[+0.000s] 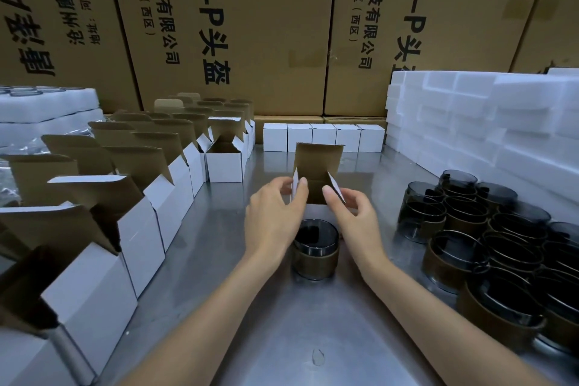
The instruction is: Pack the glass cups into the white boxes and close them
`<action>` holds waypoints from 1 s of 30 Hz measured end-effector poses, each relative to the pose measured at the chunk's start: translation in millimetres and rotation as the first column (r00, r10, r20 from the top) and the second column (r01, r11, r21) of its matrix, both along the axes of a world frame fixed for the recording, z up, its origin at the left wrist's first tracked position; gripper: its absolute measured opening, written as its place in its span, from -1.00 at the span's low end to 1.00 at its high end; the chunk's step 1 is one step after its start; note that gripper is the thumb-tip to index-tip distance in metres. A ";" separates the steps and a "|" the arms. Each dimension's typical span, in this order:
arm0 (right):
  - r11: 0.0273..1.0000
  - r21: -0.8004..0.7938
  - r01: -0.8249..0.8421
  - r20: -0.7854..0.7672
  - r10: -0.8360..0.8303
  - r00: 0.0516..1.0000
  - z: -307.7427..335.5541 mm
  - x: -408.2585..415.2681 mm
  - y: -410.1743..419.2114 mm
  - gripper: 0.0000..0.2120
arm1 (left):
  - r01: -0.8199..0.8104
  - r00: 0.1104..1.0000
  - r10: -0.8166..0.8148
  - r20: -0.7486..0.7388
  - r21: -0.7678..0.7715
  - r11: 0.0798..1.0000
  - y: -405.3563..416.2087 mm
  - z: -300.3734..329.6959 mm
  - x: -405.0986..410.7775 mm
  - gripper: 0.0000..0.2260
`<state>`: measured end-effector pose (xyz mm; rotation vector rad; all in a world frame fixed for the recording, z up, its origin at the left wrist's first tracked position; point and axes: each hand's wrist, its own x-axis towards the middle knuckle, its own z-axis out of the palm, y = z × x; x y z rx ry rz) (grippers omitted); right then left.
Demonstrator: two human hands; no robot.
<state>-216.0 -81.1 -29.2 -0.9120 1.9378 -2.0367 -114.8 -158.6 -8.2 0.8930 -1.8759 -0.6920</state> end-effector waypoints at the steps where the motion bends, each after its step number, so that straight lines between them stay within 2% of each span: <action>1: 1.000 -0.008 0.021 0.012 -0.021 1.000 -0.2 -0.2 -0.8 -0.65 | -0.008 1.000 0.008 -0.001 0.028 1.000 -0.7 -0.3 0.2 -0.68; 3: 0.999 -0.008 0.039 0.067 -0.038 0.997 0.1 -1.2 -2.6 -0.68 | 0.035 0.997 -0.024 -0.069 0.157 0.987 -4.9 -1.1 1.0 -0.74; 5: 0.999 0.008 0.038 0.131 -0.039 0.991 0.7 -4.4 -4.0 -0.71 | 0.153 0.968 -0.072 -0.240 0.340 0.928 -9.7 -0.4 1.4 -0.78; 8: 0.999 0.005 0.039 0.147 -0.039 0.988 2.1 -8.5 -2.7 -0.76 | 0.344 0.899 -0.137 -0.415 0.479 0.807 -13.3 -4.1 2.5 -0.67; 10: 0.999 -0.035 0.009 0.174 -0.003 0.985 3.4 -7.6 -0.8 -0.77 | 0.430 0.868 -0.216 -0.448 0.459 0.777 -15.1 -7.5 4.1 -0.58; 13: 0.999 -0.019 -0.030 0.181 0.033 0.983 3.4 -5.4 0.1 -0.84 | 0.470 0.865 -0.324 -0.383 0.395 0.789 -17.5 -10.5 7.4 -0.66; 15: 1.000 -0.001 -0.030 0.185 0.029 0.982 2.4 -5.9 0.2 -0.79 | 0.486 0.863 -0.363 -0.350 0.386 0.784 -16.5 -10.4 9.2 -0.72; 17: 1.000 -0.021 -0.013 0.188 0.016 0.982 1.8 -5.2 0.4 -0.73 | 0.495 0.860 -0.381 -0.340 0.369 0.787 -14.9 -10.2 10.6 -0.65; 19: 0.994 -0.069 0.079 0.084 -0.073 0.994 2.9 -2.2 3.1 -0.71 | 0.495 0.857 -0.380 -0.347 0.350 0.795 -14.7 -10.3 10.9 -0.50; 21: 0.975 -0.159 0.157 -0.134 -0.178 0.975 6.6 3.5 9.5 -0.79 | 0.512 0.847 -0.393 -0.359 0.345 0.787 -14.8 -11.3 11.9 -0.38; 23: 0.970 -0.200 0.137 -0.419 -0.211 0.883 11.9 12.4 19.5 -0.80 | 0.546 0.824 -0.420 -0.380 0.332 0.769 -15.0 -13.6 12.1 -0.38; 26: 0.991 -0.087 0.103 -0.798 -0.131 0.589 14.1 27.0 30.5 -0.71 | 0.579 0.798 -0.449 -0.401 0.307 0.755 -15.4 -15.7 11.4 -0.44; 28: 0.995 -0.014 0.095 -0.917 -0.051 0.396 12.7 34.2 32.2 -0.68 | 0.579 0.798 -0.452 -0.400 0.297 0.759 -15.5 -16.9 12.1 -0.46; 30: 0.993 0.035 0.110 -0.967 0.005 0.256 10.1 36.1 31.0 -0.69 | 0.560 0.811 -0.439 -0.387 0.298 0.773 -16.5 -17.9 12.9 -0.46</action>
